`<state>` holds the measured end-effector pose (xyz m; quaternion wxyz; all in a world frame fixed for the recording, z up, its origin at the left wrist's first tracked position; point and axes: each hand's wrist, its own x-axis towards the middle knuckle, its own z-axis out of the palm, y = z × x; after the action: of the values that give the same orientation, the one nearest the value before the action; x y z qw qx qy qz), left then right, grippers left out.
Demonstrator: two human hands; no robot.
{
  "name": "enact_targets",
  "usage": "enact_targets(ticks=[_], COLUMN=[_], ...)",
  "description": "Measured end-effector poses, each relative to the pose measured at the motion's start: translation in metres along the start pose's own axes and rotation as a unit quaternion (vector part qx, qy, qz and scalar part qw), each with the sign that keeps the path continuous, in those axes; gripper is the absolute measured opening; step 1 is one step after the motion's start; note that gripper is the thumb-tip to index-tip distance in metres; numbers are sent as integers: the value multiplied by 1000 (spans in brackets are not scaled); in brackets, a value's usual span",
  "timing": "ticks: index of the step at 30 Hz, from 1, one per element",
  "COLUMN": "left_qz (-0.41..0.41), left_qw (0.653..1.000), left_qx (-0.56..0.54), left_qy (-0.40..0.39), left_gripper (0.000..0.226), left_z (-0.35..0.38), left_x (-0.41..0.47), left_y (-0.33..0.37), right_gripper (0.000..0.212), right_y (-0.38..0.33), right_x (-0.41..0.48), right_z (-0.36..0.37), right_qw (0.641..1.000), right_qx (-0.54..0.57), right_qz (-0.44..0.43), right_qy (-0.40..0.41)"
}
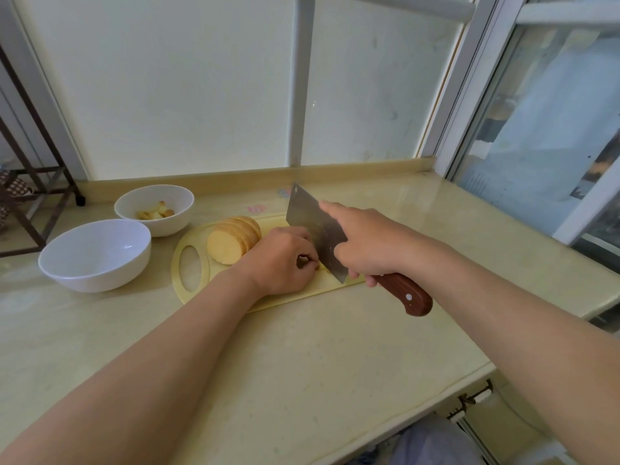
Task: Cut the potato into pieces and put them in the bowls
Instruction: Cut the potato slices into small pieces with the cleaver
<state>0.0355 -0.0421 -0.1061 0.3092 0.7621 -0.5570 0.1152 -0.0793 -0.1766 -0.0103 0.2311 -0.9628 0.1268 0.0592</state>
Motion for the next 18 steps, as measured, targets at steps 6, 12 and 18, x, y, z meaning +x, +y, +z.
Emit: enact_targets(ticks=[6, 12, 18], left_qz=[-3, 0, -6], left_qw=[1000, 1000, 1000], left_qx=[-10, -7, -14], left_qy=[-5, 2, 13], left_gripper=[12, 13, 7], left_z=[2, 1, 0], left_x=[1, 0, 1], left_y=[-2, 0, 1], right_gripper=[96, 93, 85], right_y=[-13, -10, 19], right_x=[11, 34, 29], right_z=[10, 7, -14], right_qw=[999, 998, 982], right_qx=[-38, 61, 168], right_qz=[-14, 12, 37], right_qy=[0, 24, 79])
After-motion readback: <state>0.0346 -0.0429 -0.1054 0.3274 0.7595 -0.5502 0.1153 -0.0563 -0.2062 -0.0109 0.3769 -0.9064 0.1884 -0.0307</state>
